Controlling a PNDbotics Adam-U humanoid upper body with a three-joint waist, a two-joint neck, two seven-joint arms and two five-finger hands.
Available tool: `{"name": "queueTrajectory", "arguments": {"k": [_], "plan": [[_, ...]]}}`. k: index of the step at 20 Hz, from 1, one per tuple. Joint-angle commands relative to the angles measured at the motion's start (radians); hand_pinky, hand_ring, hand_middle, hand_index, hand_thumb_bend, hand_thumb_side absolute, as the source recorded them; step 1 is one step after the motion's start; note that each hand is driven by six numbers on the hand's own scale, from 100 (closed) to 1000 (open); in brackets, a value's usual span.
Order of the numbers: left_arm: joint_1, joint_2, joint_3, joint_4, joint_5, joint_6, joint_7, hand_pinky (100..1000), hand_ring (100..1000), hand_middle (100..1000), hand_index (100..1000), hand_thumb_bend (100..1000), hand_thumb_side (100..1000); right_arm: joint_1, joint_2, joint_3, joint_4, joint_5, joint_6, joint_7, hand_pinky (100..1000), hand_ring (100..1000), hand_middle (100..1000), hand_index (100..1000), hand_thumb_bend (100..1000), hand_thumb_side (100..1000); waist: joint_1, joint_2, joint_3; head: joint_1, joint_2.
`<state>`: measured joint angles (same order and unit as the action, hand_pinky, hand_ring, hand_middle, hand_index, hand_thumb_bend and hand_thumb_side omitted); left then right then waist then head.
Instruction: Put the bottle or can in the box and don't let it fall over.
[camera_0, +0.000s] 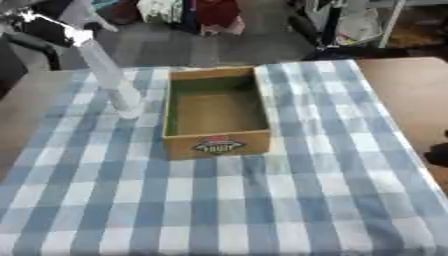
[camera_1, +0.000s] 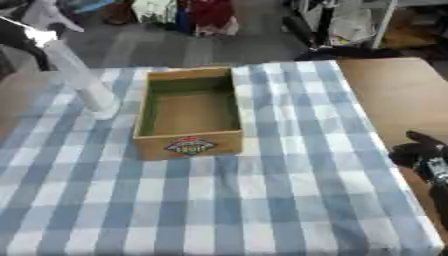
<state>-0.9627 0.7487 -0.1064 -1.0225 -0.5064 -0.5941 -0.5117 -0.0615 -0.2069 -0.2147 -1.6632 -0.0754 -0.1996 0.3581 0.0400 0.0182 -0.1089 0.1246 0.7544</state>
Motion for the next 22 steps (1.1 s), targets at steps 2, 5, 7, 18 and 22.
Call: {"name": "queueTrajectory", "arguments": {"k": [2, 5, 7, 18, 22], "plan": [[-0.051, 0.004, -0.029, -0.084, 0.056, -0.008, 0.005, 307, 123, 100, 461, 100, 397, -0.01, -0.015, 0.002, -0.011, -0.01, -0.001, 0.002, 773, 698, 645, 849, 100, 783, -0.003, -0.013, -0.007, 0.006, -0.001], [-0.07, -0.036, -0.054, -0.102, 0.068, -0.009, 0.017, 311, 126, 100, 470, 100, 385, -0.011, -0.014, 0.004, -0.009, -0.011, -0.001, 0.004, 773, 698, 645, 849, 100, 783, -0.005, -0.013, -0.016, 0.013, -0.005], [-0.076, -0.064, -0.072, -0.103, 0.06, -0.014, 0.03, 324, 136, 100, 479, 100, 357, -0.014, -0.013, 0.007, -0.009, -0.012, -0.001, 0.007, 773, 698, 645, 849, 100, 783, -0.007, -0.012, -0.023, 0.017, -0.012], [-0.043, -0.115, -0.117, -0.062, -0.113, -0.055, 0.16, 853, 856, 863, 987, 355, 916, -0.022, -0.009, 0.009, -0.008, -0.014, -0.001, 0.012, 772, 698, 645, 849, 100, 787, -0.008, -0.005, -0.04, 0.007, -0.041], [-0.023, -0.087, -0.102, -0.074, -0.06, -0.054, 0.188, 865, 873, 889, 999, 304, 1000, -0.021, -0.009, 0.006, -0.009, -0.013, -0.001, 0.009, 772, 698, 645, 849, 100, 787, -0.01, -0.004, -0.034, 0.001, -0.045]]}}
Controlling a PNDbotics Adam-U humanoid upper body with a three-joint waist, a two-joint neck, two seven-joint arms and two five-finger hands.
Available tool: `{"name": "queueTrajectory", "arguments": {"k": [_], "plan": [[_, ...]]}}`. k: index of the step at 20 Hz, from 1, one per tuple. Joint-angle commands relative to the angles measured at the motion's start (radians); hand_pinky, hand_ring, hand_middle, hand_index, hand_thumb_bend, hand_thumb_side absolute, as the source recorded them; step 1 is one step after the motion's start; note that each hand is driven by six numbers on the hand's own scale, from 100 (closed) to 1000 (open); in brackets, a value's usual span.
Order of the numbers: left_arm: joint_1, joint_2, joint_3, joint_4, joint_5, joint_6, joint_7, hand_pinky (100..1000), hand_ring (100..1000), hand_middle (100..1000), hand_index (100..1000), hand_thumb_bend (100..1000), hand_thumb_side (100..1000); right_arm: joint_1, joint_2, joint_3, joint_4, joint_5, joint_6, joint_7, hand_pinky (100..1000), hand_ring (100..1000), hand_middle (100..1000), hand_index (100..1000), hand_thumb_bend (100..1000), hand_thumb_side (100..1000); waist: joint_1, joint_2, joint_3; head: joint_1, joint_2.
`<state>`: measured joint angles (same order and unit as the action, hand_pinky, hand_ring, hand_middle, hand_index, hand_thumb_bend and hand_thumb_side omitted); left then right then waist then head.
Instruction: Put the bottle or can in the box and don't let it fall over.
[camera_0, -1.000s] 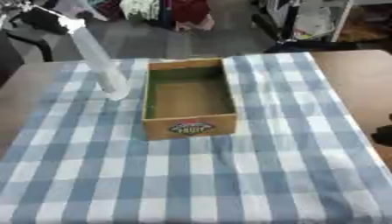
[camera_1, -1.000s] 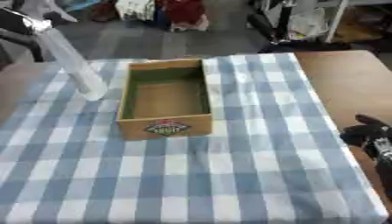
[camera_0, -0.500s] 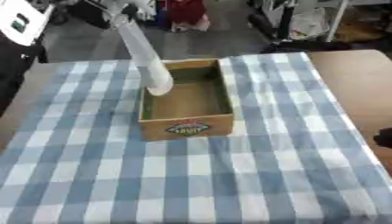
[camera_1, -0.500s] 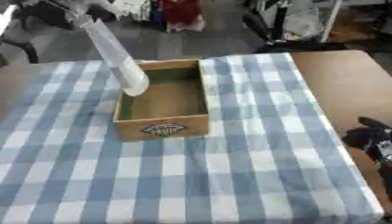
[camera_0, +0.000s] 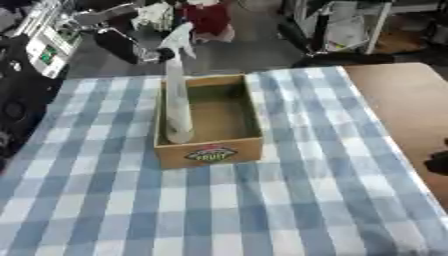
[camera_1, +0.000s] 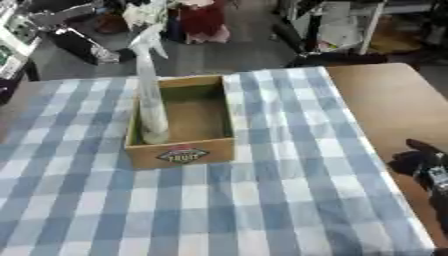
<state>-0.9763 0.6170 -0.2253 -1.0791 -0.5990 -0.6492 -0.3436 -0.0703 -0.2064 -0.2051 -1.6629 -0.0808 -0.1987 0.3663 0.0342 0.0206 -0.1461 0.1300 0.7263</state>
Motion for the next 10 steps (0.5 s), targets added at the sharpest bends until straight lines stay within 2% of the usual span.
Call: {"name": "queueTrajectory", "arguments": {"k": [1, 2, 3, 6, 8, 10], "plan": [[0.001, 0.06, 0.026, -0.037, 0.068, 0.003, 0.028, 854, 856, 878, 999, 227, 994, -0.012, -0.01, -0.005, -0.009, -0.008, -0.002, 0.0, 773, 698, 645, 849, 100, 788, -0.004, -0.006, 0.006, -0.007, -0.017], [0.017, 0.079, 0.034, -0.065, 0.113, 0.009, 0.035, 851, 849, 870, 998, 200, 981, -0.011, -0.01, -0.006, -0.009, -0.007, -0.002, -0.001, 773, 699, 645, 849, 100, 788, -0.003, -0.005, 0.009, -0.009, -0.016], [0.038, 0.102, 0.044, -0.102, 0.165, 0.019, 0.042, 840, 827, 851, 993, 119, 946, -0.012, -0.01, -0.007, -0.009, -0.006, -0.002, -0.002, 773, 699, 646, 850, 100, 789, -0.003, -0.004, 0.013, -0.011, -0.015], [0.138, 0.186, 0.084, -0.256, 0.33, 0.071, 0.058, 826, 805, 830, 986, 100, 921, -0.012, -0.01, -0.012, -0.01, -0.003, -0.002, -0.004, 773, 699, 645, 850, 100, 790, -0.003, -0.002, 0.024, -0.016, -0.016], [0.241, 0.23, 0.123, -0.379, 0.427, 0.113, 0.062, 821, 797, 822, 986, 100, 933, -0.012, -0.01, -0.015, -0.01, -0.002, -0.002, -0.007, 773, 699, 645, 849, 100, 791, -0.002, 0.0, 0.03, -0.017, -0.012], [0.347, 0.244, 0.168, -0.481, 0.491, 0.162, 0.059, 817, 790, 814, 983, 100, 926, -0.014, -0.009, -0.017, -0.012, -0.001, -0.002, -0.009, 773, 699, 646, 849, 100, 790, -0.003, 0.002, 0.035, -0.017, -0.01]]}}
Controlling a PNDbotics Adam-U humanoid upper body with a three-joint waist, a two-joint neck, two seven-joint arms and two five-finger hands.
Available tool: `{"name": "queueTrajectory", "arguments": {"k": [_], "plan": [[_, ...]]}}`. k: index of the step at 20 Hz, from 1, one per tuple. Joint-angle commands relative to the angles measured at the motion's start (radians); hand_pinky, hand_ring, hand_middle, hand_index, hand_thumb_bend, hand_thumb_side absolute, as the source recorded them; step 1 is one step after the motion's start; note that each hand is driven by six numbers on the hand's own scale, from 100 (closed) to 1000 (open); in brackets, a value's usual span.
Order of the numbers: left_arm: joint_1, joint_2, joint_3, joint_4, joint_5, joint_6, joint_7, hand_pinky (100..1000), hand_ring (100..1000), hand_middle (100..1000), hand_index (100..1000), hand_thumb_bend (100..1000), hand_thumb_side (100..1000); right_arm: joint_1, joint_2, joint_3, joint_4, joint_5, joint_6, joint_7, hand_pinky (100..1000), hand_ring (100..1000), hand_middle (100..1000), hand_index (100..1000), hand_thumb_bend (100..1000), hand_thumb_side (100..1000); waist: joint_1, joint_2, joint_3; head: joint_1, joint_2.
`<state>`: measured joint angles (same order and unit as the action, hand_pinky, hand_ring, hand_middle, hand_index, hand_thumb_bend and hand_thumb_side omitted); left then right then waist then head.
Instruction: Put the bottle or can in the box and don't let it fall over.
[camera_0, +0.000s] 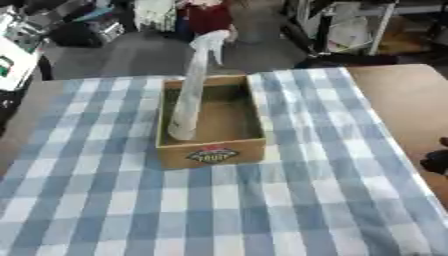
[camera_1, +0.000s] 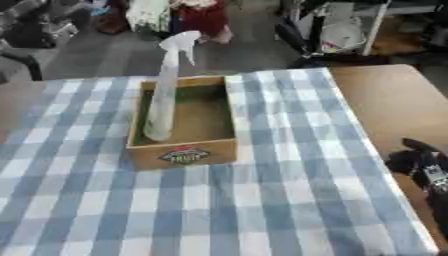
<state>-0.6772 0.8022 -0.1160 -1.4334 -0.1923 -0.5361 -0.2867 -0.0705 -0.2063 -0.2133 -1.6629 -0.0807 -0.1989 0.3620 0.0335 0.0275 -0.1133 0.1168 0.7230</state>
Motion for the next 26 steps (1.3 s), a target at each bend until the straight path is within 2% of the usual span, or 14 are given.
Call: {"name": "queueTrajectory", "arguments": {"k": [1, 3, 6, 9, 11, 14, 17, 20, 26], "plan": [[0.109, 0.056, 0.088, -0.184, 0.104, 0.063, 0.001, 816, 788, 812, 982, 100, 923, -0.014, -0.009, -0.01, -0.013, -0.001, -0.002, -0.006, 773, 699, 646, 849, 100, 789, -0.003, -0.004, 0.005, -0.005, -0.008], [0.229, 0.021, 0.148, -0.281, 0.121, 0.091, 0.005, 809, 775, 797, 974, 100, 916, -0.014, -0.008, -0.015, -0.014, 0.0, -0.002, -0.011, 773, 699, 645, 849, 100, 791, -0.004, -0.001, 0.011, -0.009, -0.007], [0.397, -0.091, 0.219, -0.38, 0.124, 0.138, 0.009, 795, 750, 768, 957, 100, 920, -0.013, -0.007, -0.018, -0.014, 0.001, -0.002, -0.015, 773, 699, 645, 849, 100, 792, -0.006, 0.002, 0.02, -0.015, 0.001], [0.529, -0.227, 0.27, -0.422, 0.106, 0.192, 0.006, 777, 718, 735, 942, 100, 932, -0.012, -0.006, -0.023, -0.016, 0.0, -0.003, -0.019, 773, 699, 645, 849, 100, 793, -0.007, 0.002, 0.03, -0.017, 0.005], [0.587, -0.321, 0.291, -0.424, 0.095, 0.233, 0.008, 766, 694, 709, 933, 100, 942, -0.009, -0.006, -0.024, -0.015, 0.0, -0.002, -0.02, 773, 699, 645, 849, 100, 795, -0.009, 0.001, 0.037, -0.015, 0.011], [0.629, -0.446, 0.306, -0.409, 0.095, 0.291, 0.01, 761, 683, 696, 931, 116, 975, -0.006, -0.003, -0.023, -0.014, -0.001, -0.002, -0.019, 773, 700, 646, 849, 100, 794, -0.011, -0.004, 0.045, -0.007, 0.022], [0.637, -0.542, 0.324, -0.379, 0.093, 0.344, 0.001, 758, 675, 687, 927, 125, 992, -0.005, 0.0, -0.023, -0.014, -0.001, -0.002, -0.019, 773, 699, 646, 849, 100, 793, -0.015, -0.009, 0.049, -0.002, 0.03], [0.638, -0.568, 0.33, -0.365, 0.085, 0.372, -0.001, 756, 672, 682, 922, 120, 994, -0.005, 0.002, -0.024, -0.014, -0.001, -0.002, -0.021, 774, 699, 646, 849, 100, 792, -0.017, -0.012, 0.047, 0.003, 0.035], [0.64, -0.583, 0.323, -0.361, 0.081, 0.385, -0.009, 756, 670, 680, 919, 122, 1000, -0.007, 0.004, -0.023, -0.016, 0.0, -0.002, -0.021, 774, 700, 646, 849, 100, 791, -0.019, -0.012, 0.049, 0.005, 0.041]]}}
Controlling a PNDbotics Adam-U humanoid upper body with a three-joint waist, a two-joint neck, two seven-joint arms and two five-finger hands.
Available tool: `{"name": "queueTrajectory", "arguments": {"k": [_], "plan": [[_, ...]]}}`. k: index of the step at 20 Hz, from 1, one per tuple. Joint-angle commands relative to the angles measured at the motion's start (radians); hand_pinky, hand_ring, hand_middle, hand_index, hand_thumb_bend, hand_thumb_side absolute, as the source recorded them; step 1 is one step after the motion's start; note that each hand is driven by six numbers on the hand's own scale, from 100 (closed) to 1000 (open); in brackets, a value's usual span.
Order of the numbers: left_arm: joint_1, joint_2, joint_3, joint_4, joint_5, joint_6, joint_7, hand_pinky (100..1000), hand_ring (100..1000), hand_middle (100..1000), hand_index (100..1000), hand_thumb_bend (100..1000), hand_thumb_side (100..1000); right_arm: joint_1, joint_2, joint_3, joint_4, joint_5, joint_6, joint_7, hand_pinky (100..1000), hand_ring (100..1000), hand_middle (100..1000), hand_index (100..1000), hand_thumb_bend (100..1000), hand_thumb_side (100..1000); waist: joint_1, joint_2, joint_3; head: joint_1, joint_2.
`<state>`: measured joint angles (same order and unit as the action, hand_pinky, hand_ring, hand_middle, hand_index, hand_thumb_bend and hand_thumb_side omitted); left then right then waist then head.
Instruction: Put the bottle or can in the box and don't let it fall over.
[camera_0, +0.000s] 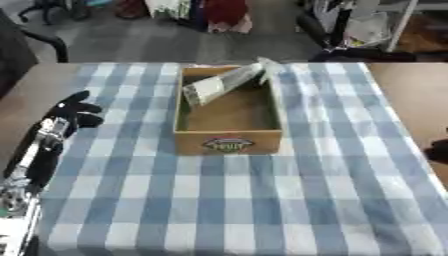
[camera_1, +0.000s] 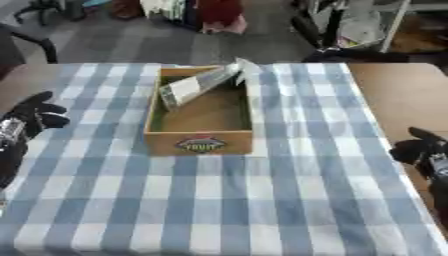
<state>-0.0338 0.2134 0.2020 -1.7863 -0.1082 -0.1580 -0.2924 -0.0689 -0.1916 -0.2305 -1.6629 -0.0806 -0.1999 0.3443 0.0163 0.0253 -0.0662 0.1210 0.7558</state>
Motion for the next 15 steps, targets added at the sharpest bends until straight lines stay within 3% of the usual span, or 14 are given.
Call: {"name": "queueTrajectory", "arguments": {"k": [1, 15], "plan": [[-0.003, 0.005, 0.004, -0.007, -0.005, 0.007, -0.006, 756, 670, 680, 919, 122, 1000, -0.008, -0.011, -0.006, -0.015, 0.0, -0.001, -0.003, 774, 700, 646, 849, 100, 792, -0.002, -0.01, 0.003, -0.001, 0.009], [-0.004, -0.002, -0.008, -0.008, -0.008, 0.012, -0.02, 757, 667, 675, 905, 125, 1000, -0.007, -0.015, -0.007, -0.011, 0.001, -0.003, -0.005, 773, 699, 645, 848, 100, 794, -0.003, -0.002, 0.02, -0.014, 0.013]]}}
